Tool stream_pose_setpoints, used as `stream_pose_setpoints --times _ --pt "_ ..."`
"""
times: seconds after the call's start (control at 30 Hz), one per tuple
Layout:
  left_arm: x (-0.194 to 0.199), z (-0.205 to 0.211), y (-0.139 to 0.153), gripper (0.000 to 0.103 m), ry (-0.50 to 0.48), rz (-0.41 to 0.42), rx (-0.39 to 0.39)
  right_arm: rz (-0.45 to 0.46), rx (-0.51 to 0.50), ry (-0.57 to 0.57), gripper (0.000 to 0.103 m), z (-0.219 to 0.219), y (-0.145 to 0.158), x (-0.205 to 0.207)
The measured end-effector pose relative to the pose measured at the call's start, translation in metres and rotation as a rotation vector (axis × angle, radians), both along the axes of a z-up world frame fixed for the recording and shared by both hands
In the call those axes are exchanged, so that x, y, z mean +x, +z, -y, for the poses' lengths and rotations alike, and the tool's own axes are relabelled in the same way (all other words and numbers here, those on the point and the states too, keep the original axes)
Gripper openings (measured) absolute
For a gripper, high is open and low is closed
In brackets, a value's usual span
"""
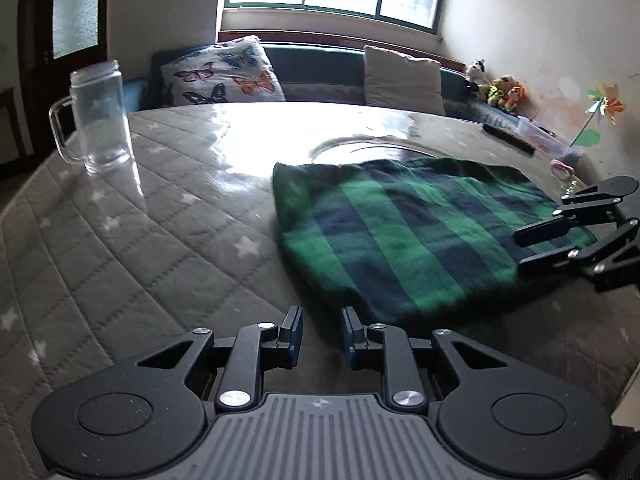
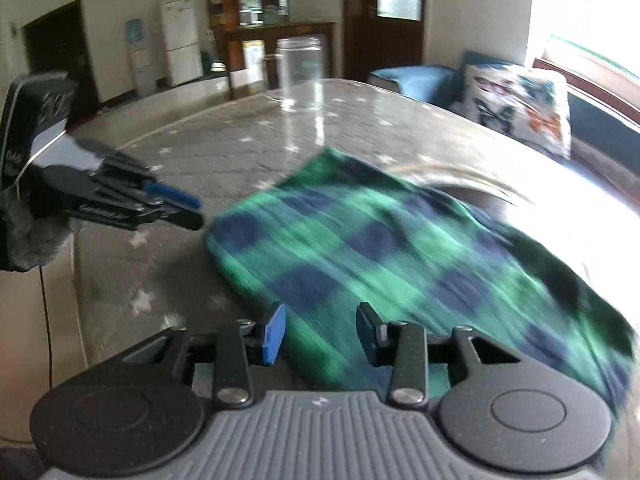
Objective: Fold clothes
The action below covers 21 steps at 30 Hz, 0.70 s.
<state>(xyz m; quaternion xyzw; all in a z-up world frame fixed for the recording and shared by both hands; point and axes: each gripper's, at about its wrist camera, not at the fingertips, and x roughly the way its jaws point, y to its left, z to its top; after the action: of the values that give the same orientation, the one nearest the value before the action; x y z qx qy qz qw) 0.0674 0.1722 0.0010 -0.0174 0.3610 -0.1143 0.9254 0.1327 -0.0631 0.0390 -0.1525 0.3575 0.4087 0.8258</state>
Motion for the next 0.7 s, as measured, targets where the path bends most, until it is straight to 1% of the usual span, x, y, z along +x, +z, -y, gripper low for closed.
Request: stream_pose_setpoints --times 0.07,0.23,0.33,0.43,0.5,0.53,0.7 --pt "-0.002 0.002 -0.001 0.023 -0.013 0.005 -0.016 -0.001 -0.006 -0.038 0.039 0.017 0.001 -0.004" --pt "0.003 0.002 -0.006 0.023 -0.011 0.007 -0.024 -0.013 0.001 -0.130 0.040 0.052 0.002 -0.012" --pt "0.004 0.000 -0.009 0.019 -0.019 0.013 -0.034 -0.021 0.004 -0.175 0.040 0.066 0.000 -0.015" --pt "0.004 -0.003 -0.008 0.015 -0.028 0.027 -0.047 -0.032 0.016 -0.208 0.040 0.076 0.000 -0.017" --pt "0.004 -0.007 -0.008 0.013 -0.028 0.029 -0.069 -0.027 0.023 -0.230 0.040 0.081 0.001 -0.017" --pt "0.004 -0.009 -0.008 0.011 -0.026 0.030 -0.078 -0.024 0.027 -0.241 0.040 0.084 0.002 -0.017" --pt "0.005 -0.014 -0.012 0.011 -0.037 0.025 -0.110 -0.024 0.027 -0.281 0.040 0.094 0.002 -0.016"
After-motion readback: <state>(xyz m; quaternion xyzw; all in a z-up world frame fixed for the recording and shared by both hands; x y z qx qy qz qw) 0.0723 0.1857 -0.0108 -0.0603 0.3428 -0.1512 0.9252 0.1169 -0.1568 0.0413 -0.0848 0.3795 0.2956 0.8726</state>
